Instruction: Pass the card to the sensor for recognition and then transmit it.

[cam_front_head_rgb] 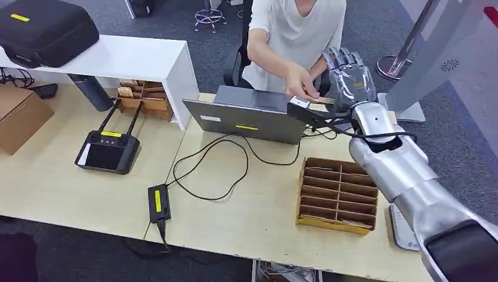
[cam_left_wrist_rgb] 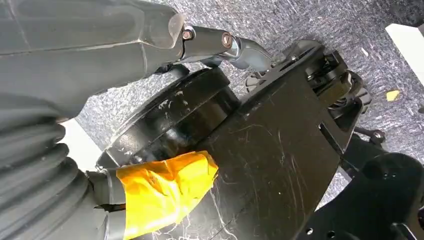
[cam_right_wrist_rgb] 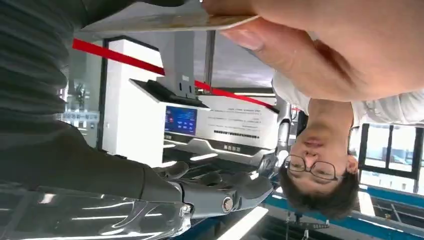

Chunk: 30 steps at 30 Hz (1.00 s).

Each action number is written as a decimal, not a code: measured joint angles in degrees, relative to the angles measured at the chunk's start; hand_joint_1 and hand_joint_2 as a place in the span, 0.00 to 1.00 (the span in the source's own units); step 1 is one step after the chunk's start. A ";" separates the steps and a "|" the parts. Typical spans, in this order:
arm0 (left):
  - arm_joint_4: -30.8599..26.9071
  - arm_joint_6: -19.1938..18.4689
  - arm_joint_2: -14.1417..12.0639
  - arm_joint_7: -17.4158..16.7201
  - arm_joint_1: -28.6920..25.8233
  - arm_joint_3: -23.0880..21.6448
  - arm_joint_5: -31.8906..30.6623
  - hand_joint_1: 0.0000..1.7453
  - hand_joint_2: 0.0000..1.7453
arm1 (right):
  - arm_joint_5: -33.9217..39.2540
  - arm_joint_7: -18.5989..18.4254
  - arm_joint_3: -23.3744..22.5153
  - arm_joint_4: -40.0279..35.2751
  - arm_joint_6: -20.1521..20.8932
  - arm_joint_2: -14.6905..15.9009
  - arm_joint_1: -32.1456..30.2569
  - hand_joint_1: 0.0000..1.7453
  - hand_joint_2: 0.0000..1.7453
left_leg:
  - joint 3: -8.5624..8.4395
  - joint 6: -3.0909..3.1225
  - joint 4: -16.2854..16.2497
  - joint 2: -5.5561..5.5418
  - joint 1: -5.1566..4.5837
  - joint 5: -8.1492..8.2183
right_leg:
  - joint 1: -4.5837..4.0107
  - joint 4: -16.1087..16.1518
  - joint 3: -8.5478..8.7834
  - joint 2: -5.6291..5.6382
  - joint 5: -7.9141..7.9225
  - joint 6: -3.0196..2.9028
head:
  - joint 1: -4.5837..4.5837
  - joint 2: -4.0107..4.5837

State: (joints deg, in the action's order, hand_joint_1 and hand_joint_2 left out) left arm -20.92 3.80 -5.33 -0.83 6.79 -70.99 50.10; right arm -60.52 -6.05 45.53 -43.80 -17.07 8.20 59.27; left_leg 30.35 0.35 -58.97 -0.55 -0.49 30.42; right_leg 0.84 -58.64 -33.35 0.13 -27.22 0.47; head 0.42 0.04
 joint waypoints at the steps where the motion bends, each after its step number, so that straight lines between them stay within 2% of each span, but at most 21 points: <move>1: 0.00 0.00 0.00 -0.20 -0.01 0.13 -0.26 0.00 1.00 | 0.00 -0.11 0.00 0.00 0.00 0.00 0.00 0.00 1.00 | 0.00 0.00 0.00 0.00 0.00 0.00 | 0.00 0.00 0.00 0.01 0.00 0.00 | 0.00 0.00; 5: 0.00 -0.24 0.00 -0.19 -0.07 0.50 -0.92 0.00 1.00 | 0.00 0.07 -0.04 0.02 -0.26 -0.07 0.00 0.00 1.00 | 0.00 0.00 0.00 -0.02 0.00 0.00 | 0.00 0.00 0.00 -0.03 0.00 0.00 | 0.00 0.00; 6: 0.02 -0.28 0.00 -0.20 -0.08 0.59 -1.05 0.00 1.00 | 0.00 0.15 -0.07 0.02 -0.26 -0.09 0.00 1.00 1.00 | 0.01 0.00 0.00 -0.01 0.00 0.00 | 0.00 0.00 0.00 -0.02 0.00 0.00 | 0.02 0.00; 14: 0.00 -0.50 0.13 -0.74 -0.04 1.20 -2.62 0.00 1.00 | 1.33 0.92 -0.59 -0.13 -0.24 -0.28 0.01 1.00 1.00 | 0.00 0.00 0.00 0.00 0.00 0.00 | 0.00 0.00 0.00 -0.01 0.00 0.00 | 0.02 0.00; 17: 0.00 0.07 0.13 1.29 -0.12 1.42 -3.17 0.00 1.00 | 1.60 0.92 -0.70 -0.13 -0.28 -0.28 -0.01 1.00 1.00 | -0.02 0.00 0.00 0.02 0.00 0.00 | 0.00 0.00 -0.03 0.02 0.00 0.00 | 0.00 0.00; 20: 0.00 1.31 0.15 4.79 0.03 1.81 -4.37 0.00 1.00 | 1.81 1.33 -0.96 -0.13 -0.77 -0.13 -0.11 1.00 1.00 | -0.01 0.00 -0.01 0.01 0.00 0.00 | -0.01 0.00 -0.04 0.01 0.00 0.00 | 0.00 0.00; 21: -0.02 1.51 0.15 4.79 0.18 2.10 -4.78 0.00 0.00 | 1.88 1.42 -0.98 -0.13 -0.85 -0.13 -0.17 1.00 1.00 | -0.01 0.00 -0.01 0.02 0.00 0.00 | -0.01 0.00 -0.04 0.02 0.00 0.00 | 0.00 0.00; 24: -0.07 1.60 0.15 4.81 0.43 2.84 -4.92 0.00 0.00 | 1.90 1.40 -1.35 -0.13 -0.94 -0.11 -0.42 1.00 1.00 | -0.01 0.00 -0.01 0.05 0.00 0.00 | -0.01 0.00 -0.04 0.04 0.01 -0.01 | 0.00 0.00; 25: -0.09 1.66 0.15 5.11 0.40 3.19 -4.94 0.00 1.00 | 1.90 1.31 -1.44 -0.15 -0.94 -0.07 -0.47 1.00 1.00 | -0.01 0.00 -0.01 0.06 0.00 0.00 | -0.01 0.00 -0.05 0.05 0.01 -0.01 | 0.00 0.00; 30: -0.42 2.01 0.15 5.79 0.39 4.87 -5.81 0.00 1.00 | 1.88 1.27 -1.92 -0.37 -0.92 0.11 -0.79 1.00 1.00 | -0.01 0.00 -0.01 0.06 0.00 0.00 | -0.01 0.00 -0.05 0.05 0.01 -0.01 | 0.02 0.00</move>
State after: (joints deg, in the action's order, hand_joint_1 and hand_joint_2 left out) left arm -21.33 5.81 -5.18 4.96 7.19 -66.12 44.28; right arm -58.64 -4.79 43.60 -44.17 -17.99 8.31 58.48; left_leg 30.34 0.35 -58.98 -0.49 -0.49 30.42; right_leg 0.84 -58.64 -33.39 0.18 -27.21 0.47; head 0.44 0.04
